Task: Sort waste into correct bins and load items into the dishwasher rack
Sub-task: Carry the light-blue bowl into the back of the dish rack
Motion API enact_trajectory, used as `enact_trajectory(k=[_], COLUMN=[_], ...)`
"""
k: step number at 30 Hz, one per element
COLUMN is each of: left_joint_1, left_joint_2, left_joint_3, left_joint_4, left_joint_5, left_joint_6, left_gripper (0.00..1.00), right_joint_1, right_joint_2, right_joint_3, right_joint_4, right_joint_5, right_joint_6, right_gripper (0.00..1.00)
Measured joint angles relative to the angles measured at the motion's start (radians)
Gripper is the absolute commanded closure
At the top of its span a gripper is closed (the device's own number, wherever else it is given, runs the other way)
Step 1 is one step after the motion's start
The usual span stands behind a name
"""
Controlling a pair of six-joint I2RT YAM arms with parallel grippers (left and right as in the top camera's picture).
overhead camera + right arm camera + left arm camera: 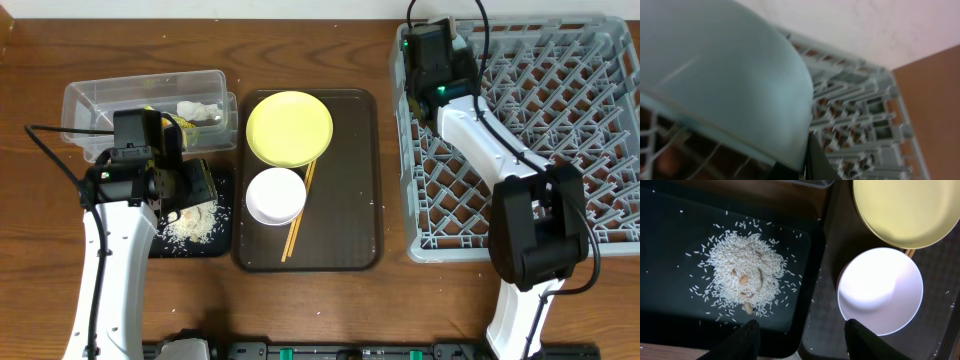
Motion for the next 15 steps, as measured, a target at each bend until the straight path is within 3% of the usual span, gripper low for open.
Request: enact_trajectory(k=[5,9,13,15], left_joint_1=[0.000,0.000,0.000,0.000], left_joint_2=[0.000,0.000,0.000,0.000], left_joint_3=[0.000,0.000,0.000,0.000], left_joint_4=[0.000,0.001,0.000,0.000], left_joint_5=[0.000,0.000,0.000,0.000], left_joint_6=[0.000,0.000,0.000,0.000], left_gripper=[0.43,0.43,0.41,0.38], right_joint_1=[0.015,0.017,0.018,0.020], right_joint_2=[-0.021,-0.050,-0.097,-0.126], right_joint_3=[0.000,-0.005,-0.010,-0.010], right_joint_4=[-0.138,-0.243,-0.312,-0.340], right_joint_5=[-0.032,-0.099,-0.192,-0.235], right_joint_6=[0.147,0.233,0.280,0.294], right_gripper=[0.98,0.86,0.62,0.58])
